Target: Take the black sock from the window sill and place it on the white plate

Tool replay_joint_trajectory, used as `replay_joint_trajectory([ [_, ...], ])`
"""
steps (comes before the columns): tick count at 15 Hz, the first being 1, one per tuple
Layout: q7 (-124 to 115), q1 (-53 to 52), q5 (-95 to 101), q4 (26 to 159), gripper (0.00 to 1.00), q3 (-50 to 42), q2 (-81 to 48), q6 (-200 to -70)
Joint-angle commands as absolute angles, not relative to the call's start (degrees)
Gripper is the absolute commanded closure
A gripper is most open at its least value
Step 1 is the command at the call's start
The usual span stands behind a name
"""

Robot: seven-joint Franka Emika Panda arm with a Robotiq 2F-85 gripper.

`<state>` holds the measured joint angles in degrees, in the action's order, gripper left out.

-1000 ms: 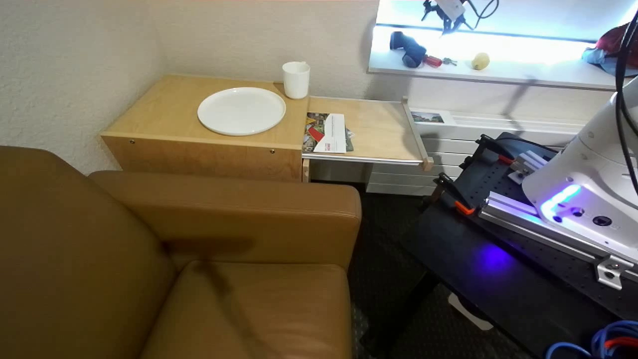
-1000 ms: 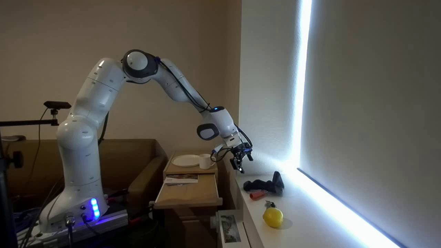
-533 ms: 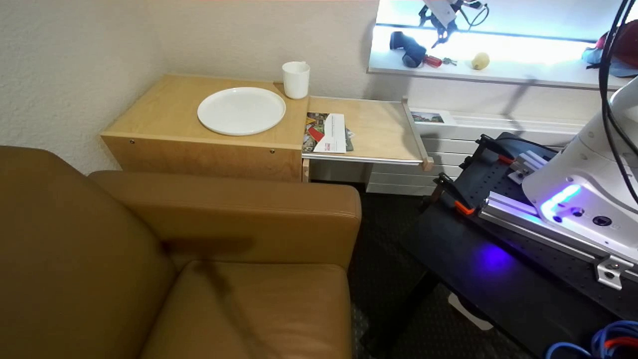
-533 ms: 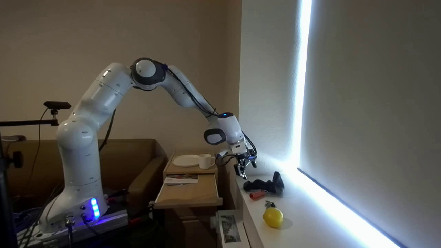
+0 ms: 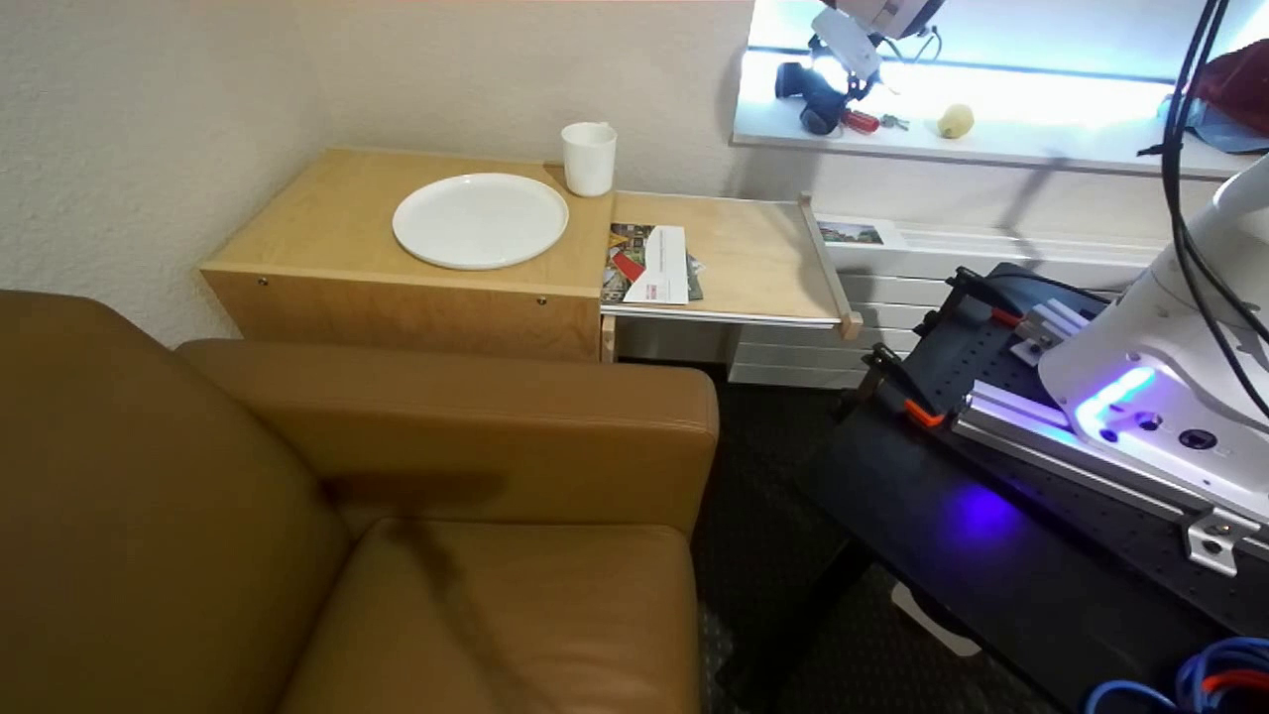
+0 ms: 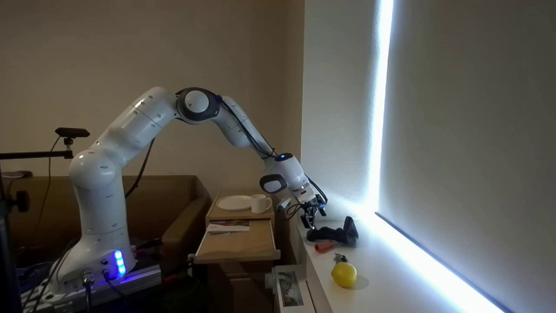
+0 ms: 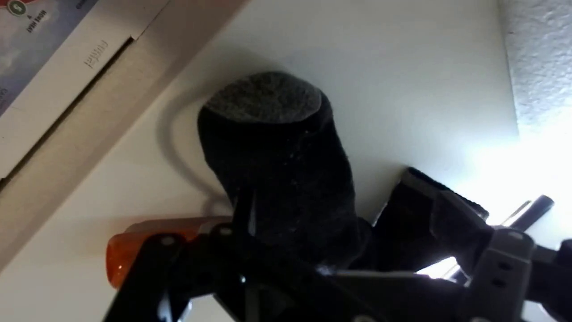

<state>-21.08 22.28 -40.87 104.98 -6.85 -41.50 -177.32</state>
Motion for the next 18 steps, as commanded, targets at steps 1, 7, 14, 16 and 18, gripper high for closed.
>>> replay_joint_trajectory([
  [1, -22.5, 20.9, -38.9, 99.5, 0.0, -9.8, -47.6, -177.5],
  [7, -22.7, 21.9, -39.6, 100.9, 0.26, -8.4, -46.7, -177.0],
  [14, -28.6, 19.8, -40.9, 100.4, 0.76, -11.4, -47.5, -175.6],
  [16, -35.0, 17.5, -42.0, 100.8, 0.9, -15.0, -47.0, -172.4],
  [18, -41.4, 16.6, -41.7, 101.0, 0.99, -17.6, -45.7, -167.7],
])
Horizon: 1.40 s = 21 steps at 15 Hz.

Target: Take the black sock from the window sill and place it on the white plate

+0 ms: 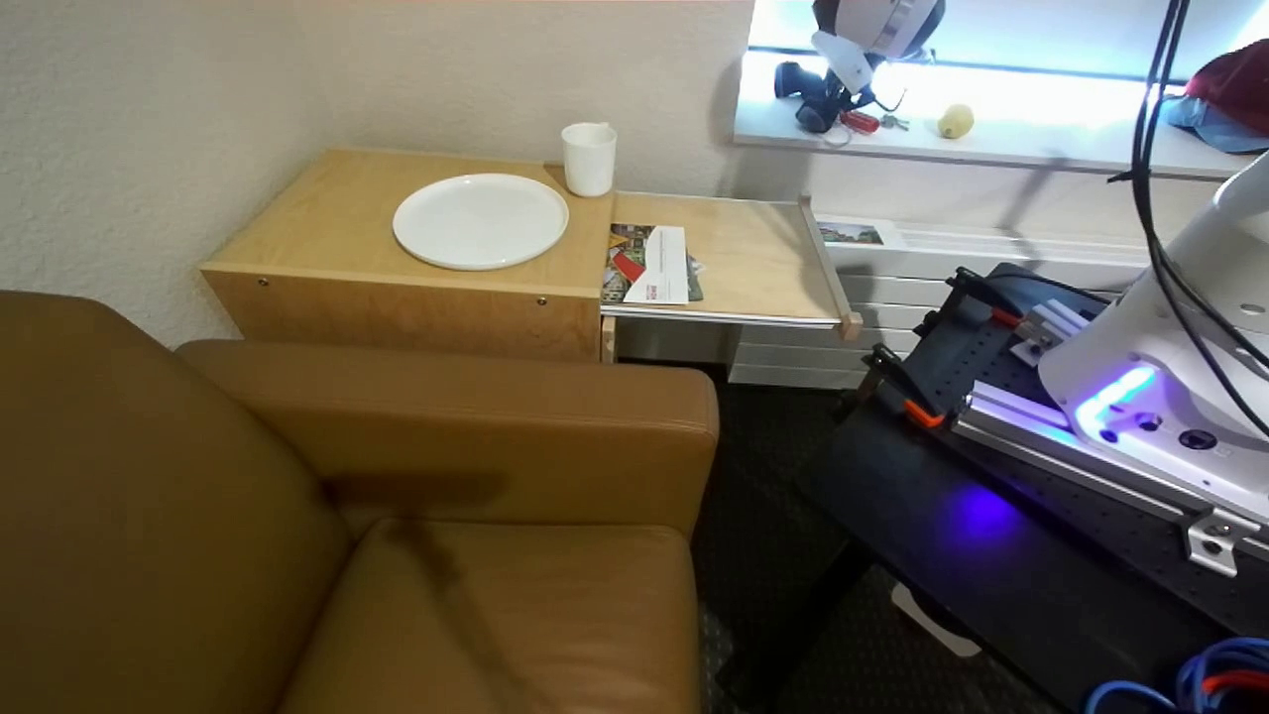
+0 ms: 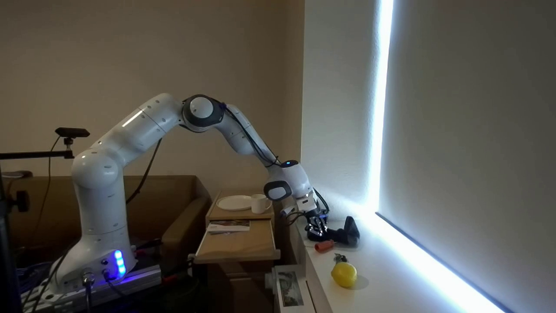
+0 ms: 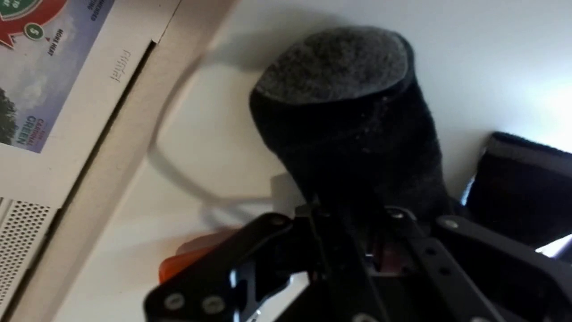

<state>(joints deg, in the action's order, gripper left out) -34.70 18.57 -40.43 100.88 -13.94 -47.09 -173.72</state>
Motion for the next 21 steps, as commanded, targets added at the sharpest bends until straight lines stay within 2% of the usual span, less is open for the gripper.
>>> replay_joint_trajectory([
  [1, -42.7, 17.9, -41.5, 101.3, 1.0, -16.9, -43.6, -164.5],
  [7, -38.5, 25.4, -46.4, 102.6, 1.0, -9.5, -33.3, -157.8],
  [8, -38.6, 24.5, -46.0, 103.3, 0.74, -10.7, -32.2, -157.6],
  [9, -38.4, 24.0, -45.3, 103.3, 0.73, -11.6, -31.8, -156.5],
  [11, -37.4, 23.2, -43.7, 103.6, 0.61, -12.7, -31.5, -154.8],
  [19, -37.6, 17.4, -28.8, 105.7, 0.04, -16.3, -36.7, -155.7],
  [21, -37.6, 15.7, -24.1, 105.3, 0.0, -17.5, -38.5, -159.6],
])
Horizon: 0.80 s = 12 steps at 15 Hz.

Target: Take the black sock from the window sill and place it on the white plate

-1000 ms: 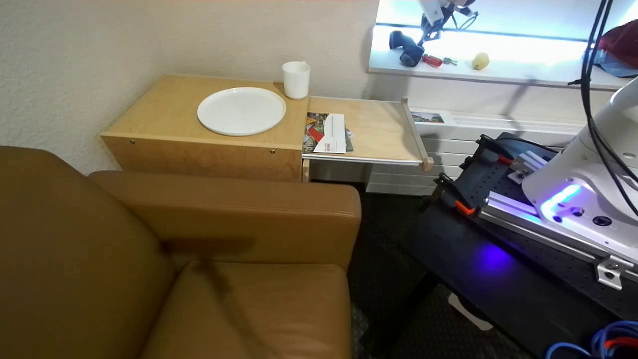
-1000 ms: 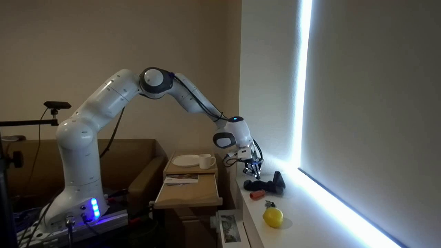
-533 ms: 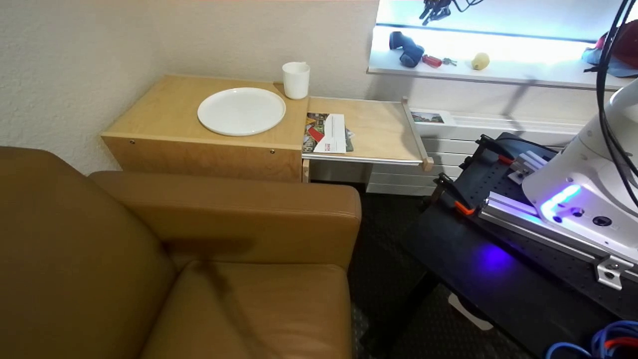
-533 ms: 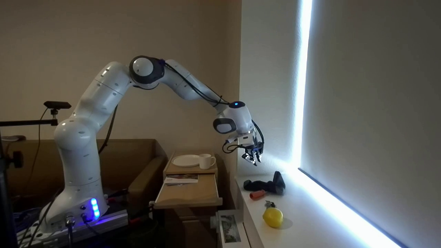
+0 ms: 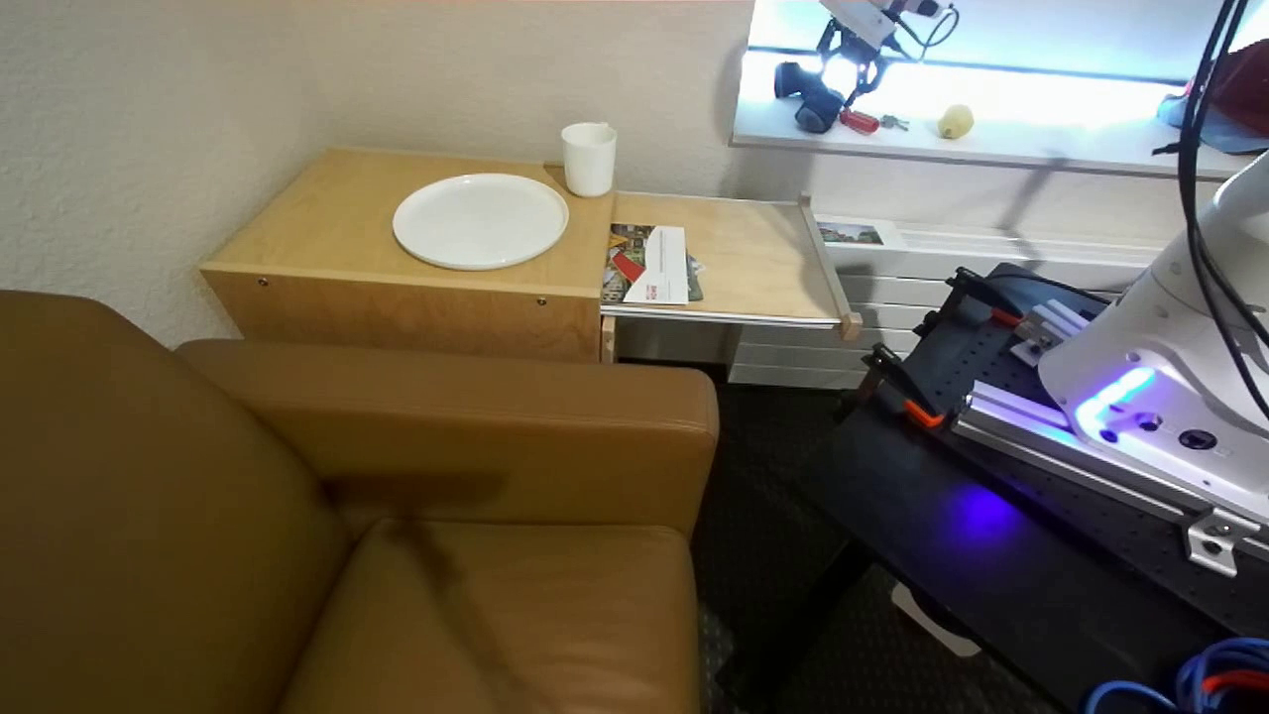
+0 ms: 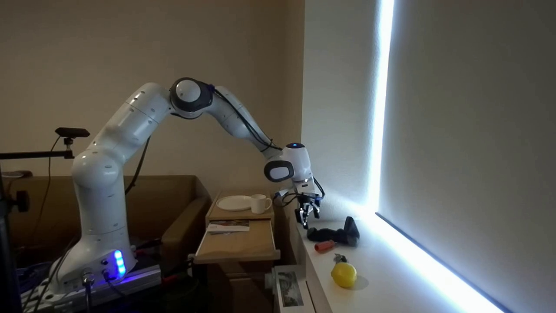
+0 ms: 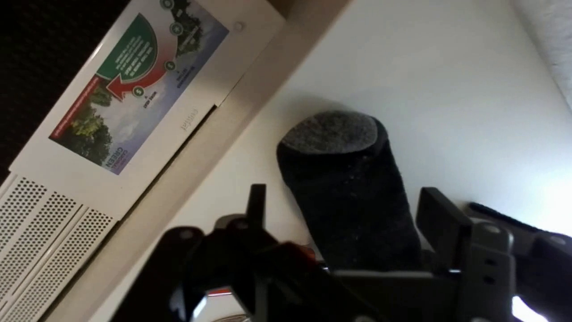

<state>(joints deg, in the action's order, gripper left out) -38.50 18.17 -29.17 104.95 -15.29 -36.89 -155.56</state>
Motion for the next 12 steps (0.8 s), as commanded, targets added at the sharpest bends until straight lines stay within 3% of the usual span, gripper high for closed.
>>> replay_joint_trajectory([
  [1, -37.5, 14.9, -22.0, 105.2, 0.0, -18.3, -39.3, -161.5],
  [12, -34.6, 15.3, -19.6, 101.5, 0.0, -17.5, -45.6, -171.4],
])
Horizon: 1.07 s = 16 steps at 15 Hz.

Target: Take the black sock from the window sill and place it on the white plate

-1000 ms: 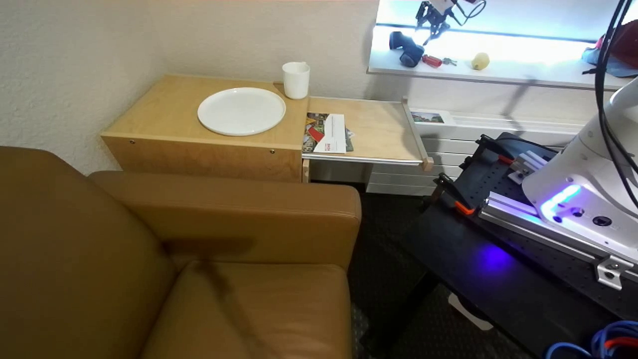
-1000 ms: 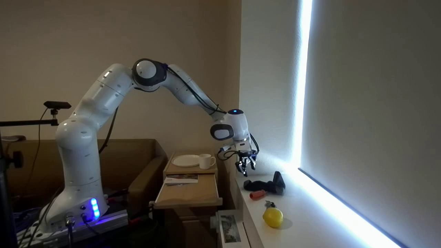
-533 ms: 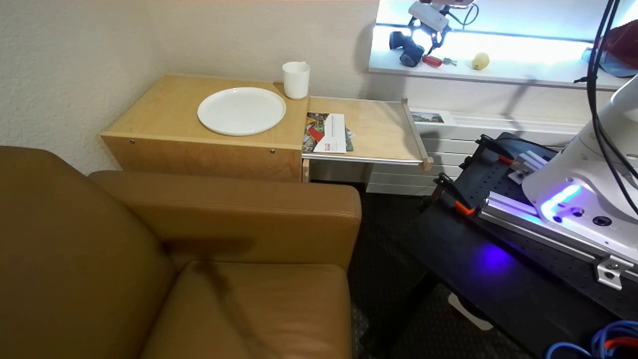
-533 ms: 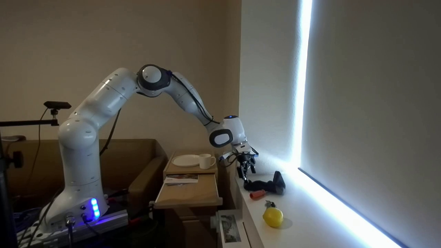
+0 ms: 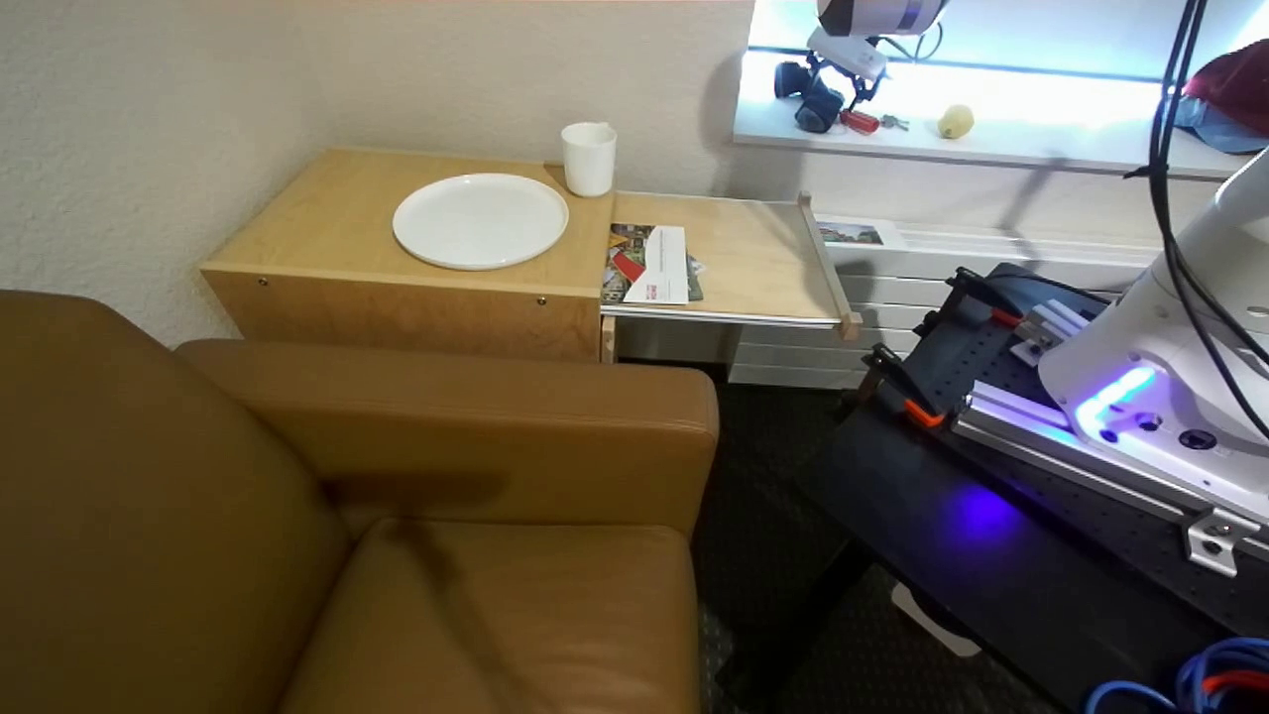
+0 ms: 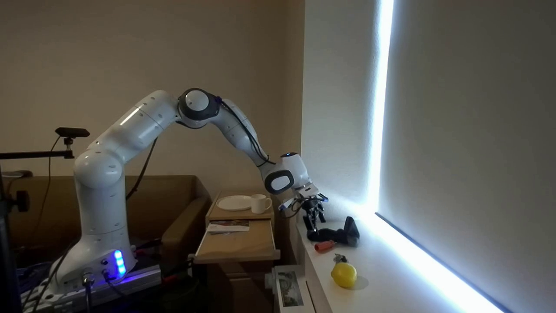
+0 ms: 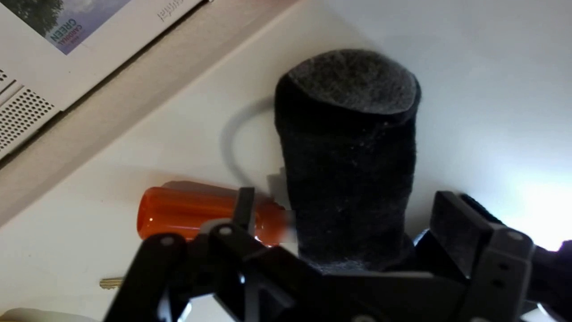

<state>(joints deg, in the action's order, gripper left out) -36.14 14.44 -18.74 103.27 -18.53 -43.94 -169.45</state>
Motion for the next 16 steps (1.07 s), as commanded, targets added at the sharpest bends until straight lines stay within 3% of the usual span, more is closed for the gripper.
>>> replay_joint_trajectory([
  [1, -34.1, 16.1, -20.2, 101.8, 0.0, -16.3, -45.3, -171.7],
  [15, -41.5, 10.4, -19.2, 95.0, 0.0, -22.3, -53.8, -166.3],
  [16, -41.6, 10.5, -19.2, 94.3, 0.25, -22.4, -54.3, -166.3],
])
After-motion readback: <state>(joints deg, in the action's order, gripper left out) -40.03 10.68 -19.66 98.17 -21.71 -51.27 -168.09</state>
